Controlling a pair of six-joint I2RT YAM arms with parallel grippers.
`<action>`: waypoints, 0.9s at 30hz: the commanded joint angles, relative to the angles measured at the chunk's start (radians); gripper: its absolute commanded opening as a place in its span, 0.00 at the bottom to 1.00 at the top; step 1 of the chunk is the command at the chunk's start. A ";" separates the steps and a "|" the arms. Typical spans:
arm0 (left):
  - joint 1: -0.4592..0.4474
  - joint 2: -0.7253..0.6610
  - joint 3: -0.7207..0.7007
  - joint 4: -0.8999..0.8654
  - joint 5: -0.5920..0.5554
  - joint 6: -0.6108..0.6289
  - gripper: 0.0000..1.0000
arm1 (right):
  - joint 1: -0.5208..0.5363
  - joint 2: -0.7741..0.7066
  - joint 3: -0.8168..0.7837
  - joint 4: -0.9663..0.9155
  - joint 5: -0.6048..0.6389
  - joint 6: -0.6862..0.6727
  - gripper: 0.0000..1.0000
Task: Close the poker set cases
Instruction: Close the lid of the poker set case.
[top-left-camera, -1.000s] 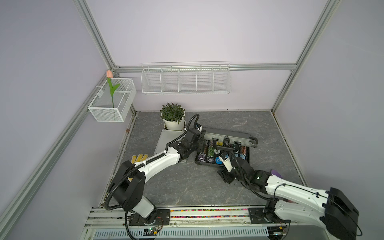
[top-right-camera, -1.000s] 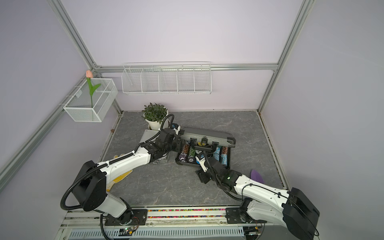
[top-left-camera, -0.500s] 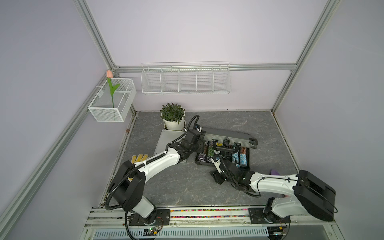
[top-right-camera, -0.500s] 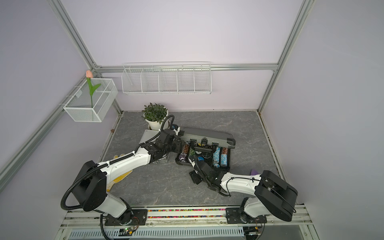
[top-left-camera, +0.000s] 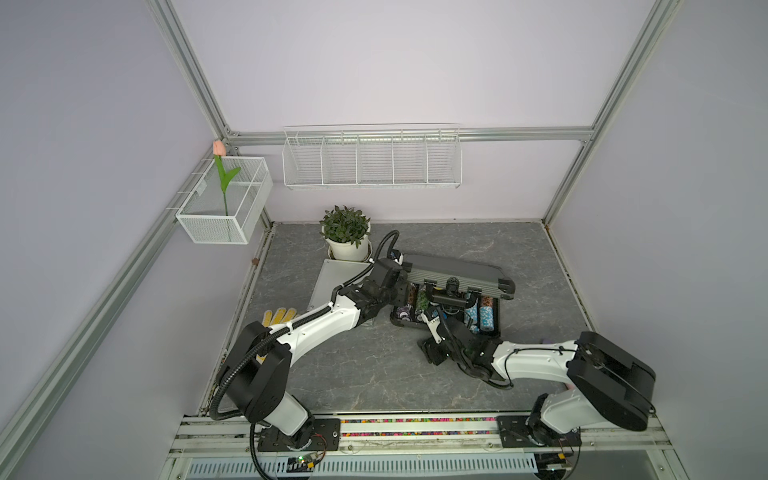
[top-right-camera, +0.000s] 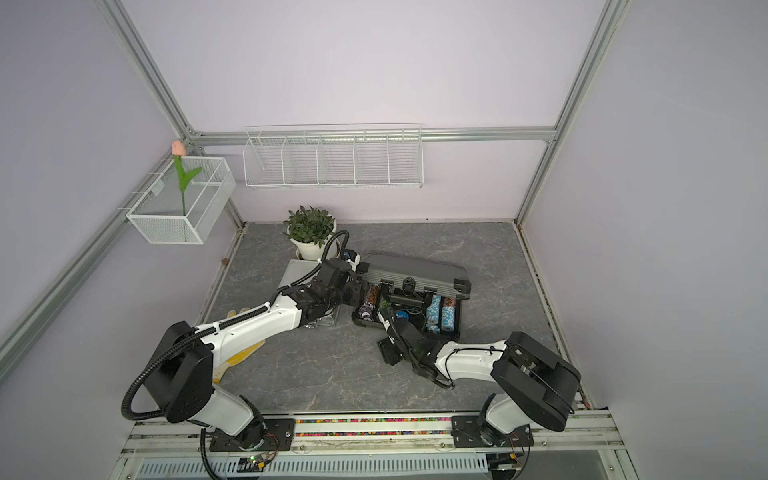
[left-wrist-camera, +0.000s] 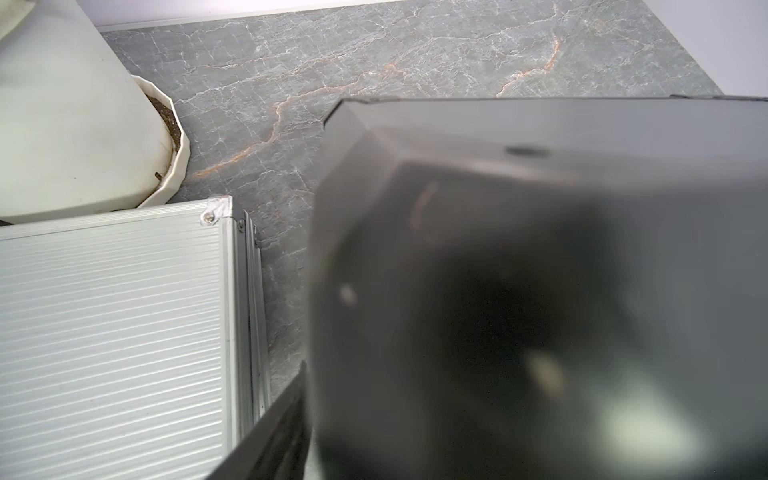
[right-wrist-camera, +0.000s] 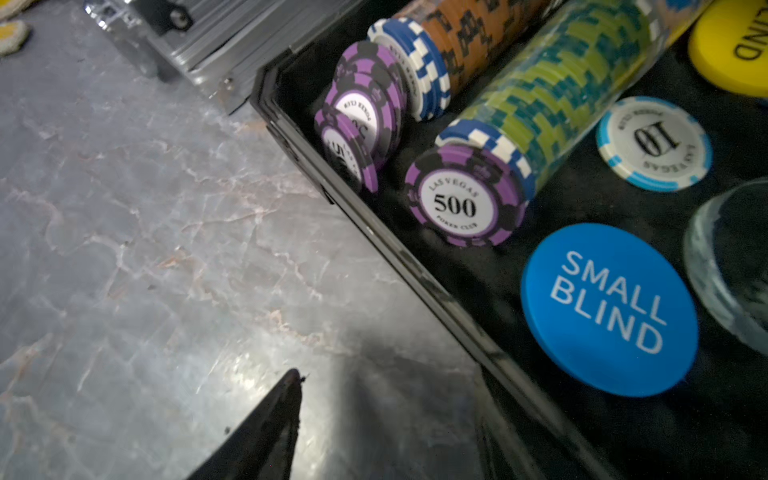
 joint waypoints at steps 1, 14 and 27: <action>0.001 -0.010 0.009 0.028 -0.030 0.008 0.63 | -0.074 0.021 0.017 0.066 0.189 0.016 0.67; 0.000 0.060 0.040 0.044 -0.019 0.018 0.63 | -0.157 0.065 0.055 0.101 0.164 -0.033 0.68; 0.000 0.118 0.049 0.043 -0.008 0.032 0.63 | -0.169 0.042 0.064 0.057 0.134 -0.053 0.68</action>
